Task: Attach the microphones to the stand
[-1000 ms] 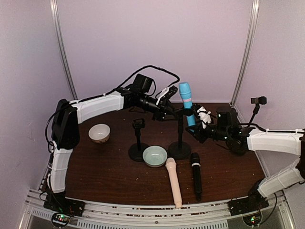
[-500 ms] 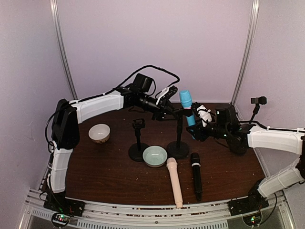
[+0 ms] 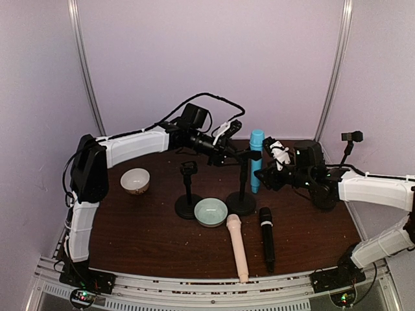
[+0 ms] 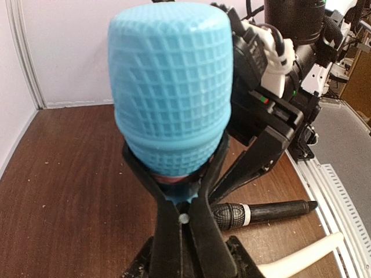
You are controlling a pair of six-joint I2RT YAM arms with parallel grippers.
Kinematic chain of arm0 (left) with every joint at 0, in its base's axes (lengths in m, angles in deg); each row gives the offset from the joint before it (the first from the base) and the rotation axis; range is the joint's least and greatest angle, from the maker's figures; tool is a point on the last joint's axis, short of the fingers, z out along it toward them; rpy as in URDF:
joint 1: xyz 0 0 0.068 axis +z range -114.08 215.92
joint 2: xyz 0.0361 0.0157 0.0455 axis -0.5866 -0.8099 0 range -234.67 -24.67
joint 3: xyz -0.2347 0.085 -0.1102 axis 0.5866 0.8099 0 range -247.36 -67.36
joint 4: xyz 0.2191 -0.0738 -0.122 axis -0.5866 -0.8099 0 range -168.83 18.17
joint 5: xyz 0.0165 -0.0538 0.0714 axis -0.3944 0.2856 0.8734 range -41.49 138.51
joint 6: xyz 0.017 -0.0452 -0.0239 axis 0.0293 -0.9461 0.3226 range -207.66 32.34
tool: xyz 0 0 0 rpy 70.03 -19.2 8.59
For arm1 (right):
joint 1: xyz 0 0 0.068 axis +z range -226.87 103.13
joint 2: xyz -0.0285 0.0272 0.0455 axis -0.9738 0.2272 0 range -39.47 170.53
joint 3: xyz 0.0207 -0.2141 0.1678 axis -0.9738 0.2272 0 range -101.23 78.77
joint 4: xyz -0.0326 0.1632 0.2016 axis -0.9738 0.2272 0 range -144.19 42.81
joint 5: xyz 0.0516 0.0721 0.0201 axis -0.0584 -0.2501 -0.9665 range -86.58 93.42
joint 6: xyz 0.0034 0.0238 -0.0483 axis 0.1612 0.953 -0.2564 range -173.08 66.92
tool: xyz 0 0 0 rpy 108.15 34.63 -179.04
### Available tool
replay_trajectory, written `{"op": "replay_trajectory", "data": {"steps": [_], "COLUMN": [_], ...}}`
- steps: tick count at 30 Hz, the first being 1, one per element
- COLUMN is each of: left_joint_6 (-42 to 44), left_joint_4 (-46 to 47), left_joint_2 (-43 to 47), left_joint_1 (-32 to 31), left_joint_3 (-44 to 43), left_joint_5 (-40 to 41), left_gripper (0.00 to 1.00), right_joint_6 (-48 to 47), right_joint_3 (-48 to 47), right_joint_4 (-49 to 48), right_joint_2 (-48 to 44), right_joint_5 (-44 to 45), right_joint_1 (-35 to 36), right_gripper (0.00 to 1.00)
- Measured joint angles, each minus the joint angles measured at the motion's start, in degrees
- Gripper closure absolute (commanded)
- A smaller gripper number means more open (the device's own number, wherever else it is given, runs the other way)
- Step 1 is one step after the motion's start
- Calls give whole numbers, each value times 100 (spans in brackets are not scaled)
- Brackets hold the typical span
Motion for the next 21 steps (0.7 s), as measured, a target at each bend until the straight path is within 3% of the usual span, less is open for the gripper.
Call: {"op": "replay_trajectory", "data": {"steps": [21], "left_joint_6": [-129], "left_joint_4": [83], "left_joint_2": [0], "left_joint_1": [94], "left_joint_3": [197], "left_joint_5": [96], "left_gripper": [82], "right_joint_6": [70], "right_joint_3": [-116], "right_joint_4": [-763], "right_joint_2": [837], "right_joint_5": [24], "right_joint_1": [0], "right_gripper": [38]}}
